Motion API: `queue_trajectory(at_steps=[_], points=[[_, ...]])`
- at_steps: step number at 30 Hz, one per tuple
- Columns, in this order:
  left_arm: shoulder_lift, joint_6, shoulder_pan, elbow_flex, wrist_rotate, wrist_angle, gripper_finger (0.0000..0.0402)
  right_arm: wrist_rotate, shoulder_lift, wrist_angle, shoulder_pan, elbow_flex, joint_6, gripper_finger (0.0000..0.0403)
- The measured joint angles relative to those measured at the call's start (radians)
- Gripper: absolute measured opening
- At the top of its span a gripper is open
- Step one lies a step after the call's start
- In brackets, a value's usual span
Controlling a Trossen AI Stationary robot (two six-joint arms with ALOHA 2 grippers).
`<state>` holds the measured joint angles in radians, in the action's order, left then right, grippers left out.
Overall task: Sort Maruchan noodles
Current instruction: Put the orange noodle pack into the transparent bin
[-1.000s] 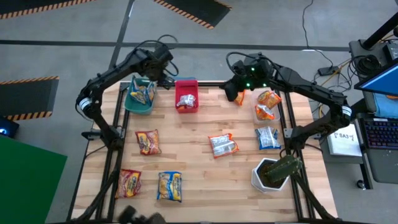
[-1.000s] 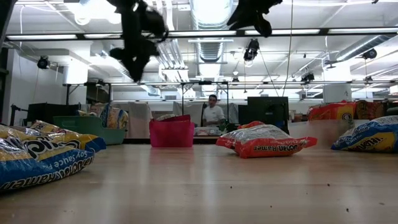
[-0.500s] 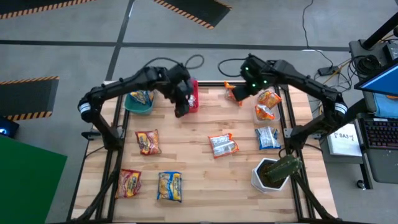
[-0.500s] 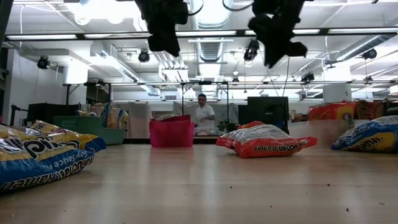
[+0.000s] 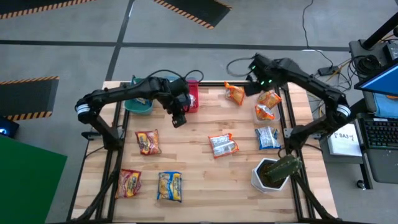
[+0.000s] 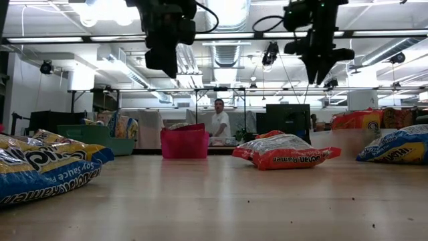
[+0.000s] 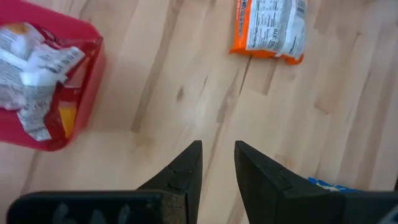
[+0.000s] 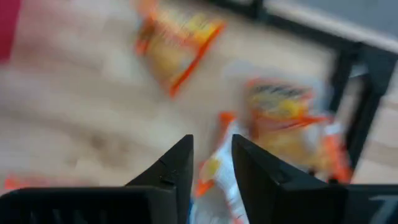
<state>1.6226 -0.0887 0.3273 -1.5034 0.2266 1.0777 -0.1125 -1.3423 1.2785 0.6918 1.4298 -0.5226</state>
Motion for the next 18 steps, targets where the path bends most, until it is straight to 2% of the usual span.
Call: queue_trajectory(at_steps=[2, 6, 8, 10, 18], points=[[-0.002, -0.012, 0.0, 0.001, 0.001, -0.005, 0.0076, 0.025, 0.02, -0.023, 0.039, 0.006, 0.004, 0.0111], [-0.005, -0.018, 0.001, 0.001, 0.001, -0.005, 0.0076, 0.266, 0.035, -0.038, 0.053, 0.005, 0.023, 0.0131], [-0.005, -0.02, -0.001, 0.001, 0.001, -0.005, 0.0076, 0.394, 0.031, -0.04, 0.027, 0.001, 0.021, 0.0139], [-0.005, -0.025, -0.002, 0.001, 0.001, -0.007, 0.0076, 0.477, 0.02, -0.049, -0.027, -0.008, 0.009, 0.0145], [-0.005, -0.026, -0.006, 0.001, -0.009, -0.057, 0.0076, 0.482, -0.052, -0.212, -0.299, -0.108, -0.015, 0.0155]])
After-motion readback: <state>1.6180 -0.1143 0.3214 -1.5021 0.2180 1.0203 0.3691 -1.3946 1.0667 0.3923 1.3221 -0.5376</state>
